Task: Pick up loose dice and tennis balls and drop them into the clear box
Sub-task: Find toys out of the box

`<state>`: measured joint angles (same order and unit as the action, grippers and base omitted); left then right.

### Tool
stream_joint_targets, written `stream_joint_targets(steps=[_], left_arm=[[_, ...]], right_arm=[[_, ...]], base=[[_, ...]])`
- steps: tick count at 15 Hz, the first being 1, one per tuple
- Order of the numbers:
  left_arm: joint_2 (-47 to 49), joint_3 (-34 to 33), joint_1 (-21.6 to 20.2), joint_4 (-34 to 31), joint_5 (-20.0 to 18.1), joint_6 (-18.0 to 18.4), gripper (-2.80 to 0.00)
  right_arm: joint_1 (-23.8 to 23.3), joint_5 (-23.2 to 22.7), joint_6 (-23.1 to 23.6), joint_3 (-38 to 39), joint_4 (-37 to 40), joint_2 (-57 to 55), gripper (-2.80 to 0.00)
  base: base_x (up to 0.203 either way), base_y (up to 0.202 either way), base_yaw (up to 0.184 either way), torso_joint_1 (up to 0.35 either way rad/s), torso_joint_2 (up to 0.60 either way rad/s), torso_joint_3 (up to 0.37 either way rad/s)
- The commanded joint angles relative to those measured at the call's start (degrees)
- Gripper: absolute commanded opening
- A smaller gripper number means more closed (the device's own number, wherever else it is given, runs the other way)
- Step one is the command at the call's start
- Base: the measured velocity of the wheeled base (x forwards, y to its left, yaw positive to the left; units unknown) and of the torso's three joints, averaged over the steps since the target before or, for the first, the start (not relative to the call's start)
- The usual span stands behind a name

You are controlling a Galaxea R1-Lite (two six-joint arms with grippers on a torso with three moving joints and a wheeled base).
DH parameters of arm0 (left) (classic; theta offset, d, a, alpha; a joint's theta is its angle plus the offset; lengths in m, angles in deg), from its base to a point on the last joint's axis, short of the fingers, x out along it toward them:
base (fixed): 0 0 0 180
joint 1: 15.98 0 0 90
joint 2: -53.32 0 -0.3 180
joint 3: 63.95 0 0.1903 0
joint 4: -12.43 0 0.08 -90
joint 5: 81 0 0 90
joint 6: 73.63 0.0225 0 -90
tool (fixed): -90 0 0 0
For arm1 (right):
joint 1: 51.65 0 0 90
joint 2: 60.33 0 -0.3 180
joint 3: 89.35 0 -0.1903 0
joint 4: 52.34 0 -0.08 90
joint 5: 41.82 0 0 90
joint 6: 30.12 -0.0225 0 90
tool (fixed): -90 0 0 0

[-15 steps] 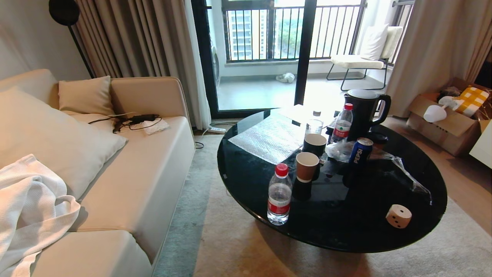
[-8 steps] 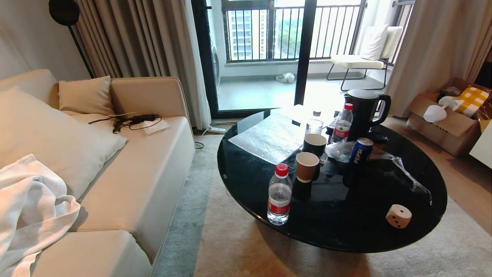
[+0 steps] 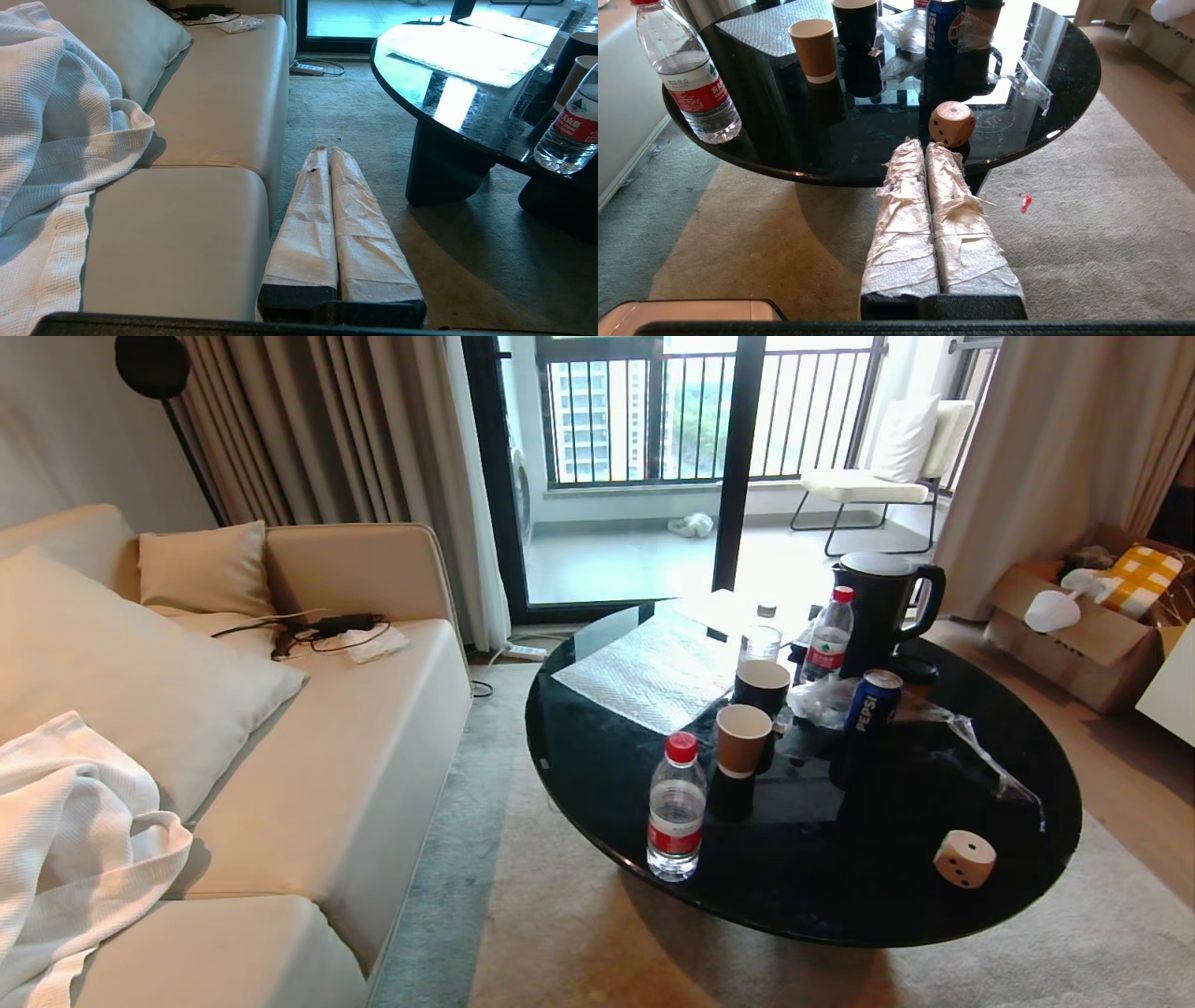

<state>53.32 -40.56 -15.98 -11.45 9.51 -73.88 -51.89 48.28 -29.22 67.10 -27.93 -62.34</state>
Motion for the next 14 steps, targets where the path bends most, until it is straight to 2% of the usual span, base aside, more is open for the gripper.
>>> stream_joint_targets(steps=[1,6,14], left_arm=[[0.00,-0.02,0.00,-0.02,0.02,-0.02,-2.80],[0.00,-0.02,0.00,0.07,0.02,-0.02,-2.80],[0.00,-0.02,0.00,-0.02,0.02,-0.02,-2.80]], right_arm=[[-0.02,-0.01,0.15,0.01,0.02,-0.10,-2.80],[-0.02,-0.01,0.24,-0.08,0.11,-0.10,-2.80],[0.07,-0.01,0.15,0.01,0.02,-0.10,-2.80]], base=[[0.000,0.000,0.000,0.000,0.00,0.000],[0.000,0.000,0.000,0.000,0.00,0.000],[0.000,0.007,-0.135,0.002,0.00,0.002]])
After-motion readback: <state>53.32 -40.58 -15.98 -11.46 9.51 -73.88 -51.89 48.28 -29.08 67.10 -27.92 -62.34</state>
